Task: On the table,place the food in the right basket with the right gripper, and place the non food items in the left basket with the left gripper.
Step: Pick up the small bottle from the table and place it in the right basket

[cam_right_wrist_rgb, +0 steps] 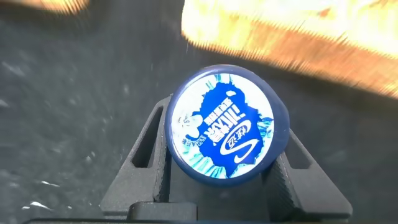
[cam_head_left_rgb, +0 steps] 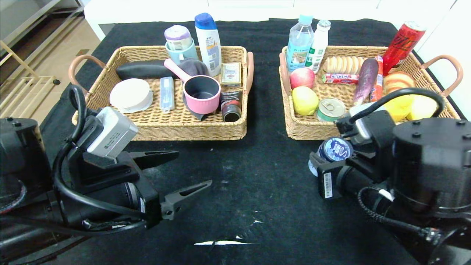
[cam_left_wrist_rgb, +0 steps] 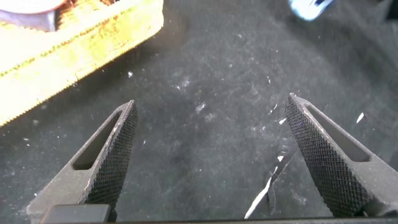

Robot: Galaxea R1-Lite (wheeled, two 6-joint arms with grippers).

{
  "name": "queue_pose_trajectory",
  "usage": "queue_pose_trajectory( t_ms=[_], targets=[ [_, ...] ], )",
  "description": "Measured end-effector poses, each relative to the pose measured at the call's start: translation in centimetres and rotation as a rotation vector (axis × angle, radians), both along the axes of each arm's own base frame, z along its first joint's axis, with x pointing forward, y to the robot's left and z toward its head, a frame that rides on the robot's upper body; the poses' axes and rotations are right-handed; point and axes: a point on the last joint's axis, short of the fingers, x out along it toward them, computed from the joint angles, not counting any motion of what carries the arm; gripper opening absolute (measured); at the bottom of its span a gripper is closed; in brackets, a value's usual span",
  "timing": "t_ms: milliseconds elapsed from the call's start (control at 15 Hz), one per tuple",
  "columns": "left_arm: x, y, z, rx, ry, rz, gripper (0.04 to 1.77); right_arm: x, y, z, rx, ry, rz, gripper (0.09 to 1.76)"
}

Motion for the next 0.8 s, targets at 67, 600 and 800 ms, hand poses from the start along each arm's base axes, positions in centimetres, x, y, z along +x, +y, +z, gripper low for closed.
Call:
queue_pose_trajectory(
  t_ms=[67, 600, 800],
  targets=[
    [0.0, 0.0, 0.1, -0.002, -0.004, 0.0, 1.72, 0.0, -0.5, 0.8, 0.013, -0.015, 0.031, 0.87],
    [-0.1, 0.1, 0.0, -0.005, 0.0, 0.001, 1.72, 2.0, -4.9, 6.4, -0.037, -0.053, 0.127, 0.87],
    [0.0, 0.1, -0.1, -0.002, 0.008, 0.002, 1.72, 3.8, -6.2, 7.8, -0.02, -0.081, 0.062, 0.87]
  ],
)
